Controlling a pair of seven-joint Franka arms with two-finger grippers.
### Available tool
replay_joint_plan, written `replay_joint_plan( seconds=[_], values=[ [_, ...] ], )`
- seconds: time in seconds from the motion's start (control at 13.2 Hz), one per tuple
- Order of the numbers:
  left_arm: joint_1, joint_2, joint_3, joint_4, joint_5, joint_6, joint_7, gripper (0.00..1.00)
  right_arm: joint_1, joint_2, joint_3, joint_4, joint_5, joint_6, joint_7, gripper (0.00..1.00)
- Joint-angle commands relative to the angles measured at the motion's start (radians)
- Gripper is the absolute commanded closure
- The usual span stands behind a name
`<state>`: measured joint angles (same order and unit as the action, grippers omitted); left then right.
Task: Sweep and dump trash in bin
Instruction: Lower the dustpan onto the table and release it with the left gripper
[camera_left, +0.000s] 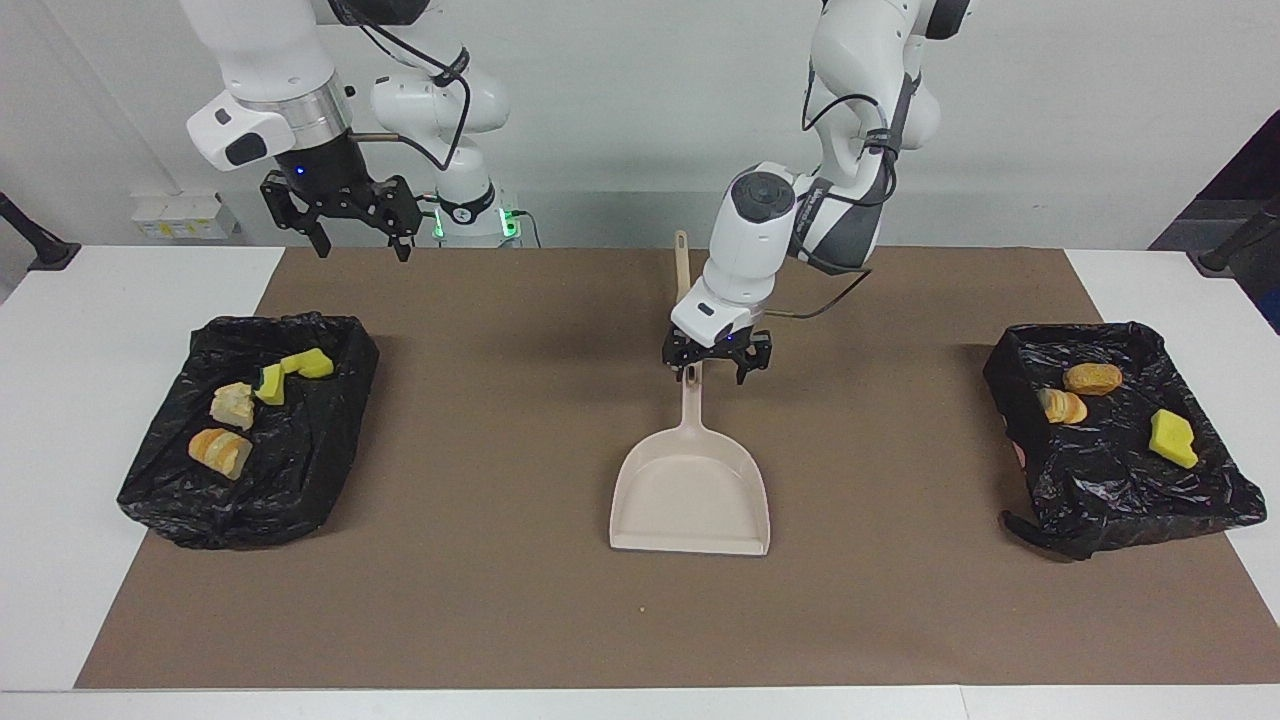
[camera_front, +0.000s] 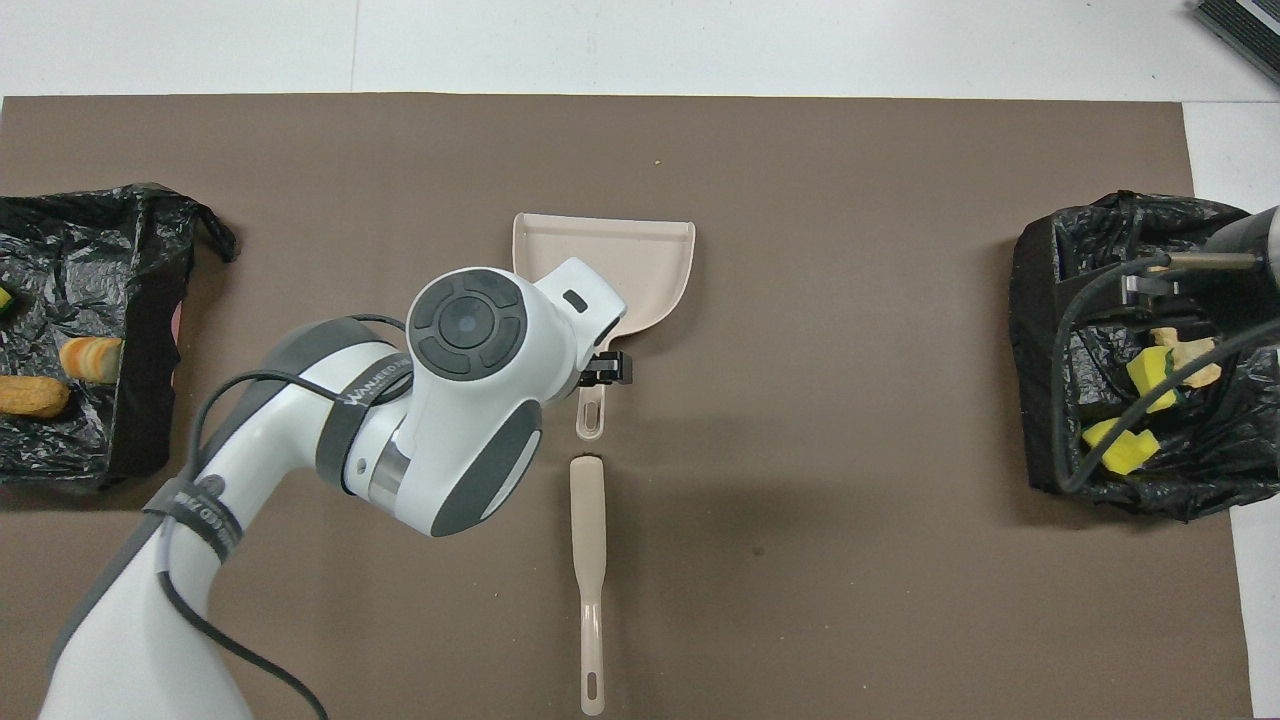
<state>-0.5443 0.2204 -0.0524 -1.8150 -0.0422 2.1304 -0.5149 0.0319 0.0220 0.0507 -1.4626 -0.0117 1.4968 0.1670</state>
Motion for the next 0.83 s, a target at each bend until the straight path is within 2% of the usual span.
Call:
replay_joint_plan(
  seconds=[0.0,0.23,0.75],
  values=[
    [0.068,-0.099,0.000,-0.009,-0.008,-0.085,0.038,0.00,-0.015,-0.017,0.006,-0.018,0.012,-0.001,-0.023,0.00],
    [0.168,-0.179,-0.001,-0.017,-0.008,-0.203,0.174,0.00,-0.015,-0.017,0.005,-0.018,0.012,-0.012,-0.023,0.00],
    [0.418,-0.256,0.000,-0.026,-0.007,-0.414,0.475,0.00,-0.014,-0.022,0.000,-0.007,0.001,-0.075,-0.032,0.00]
  ],
)
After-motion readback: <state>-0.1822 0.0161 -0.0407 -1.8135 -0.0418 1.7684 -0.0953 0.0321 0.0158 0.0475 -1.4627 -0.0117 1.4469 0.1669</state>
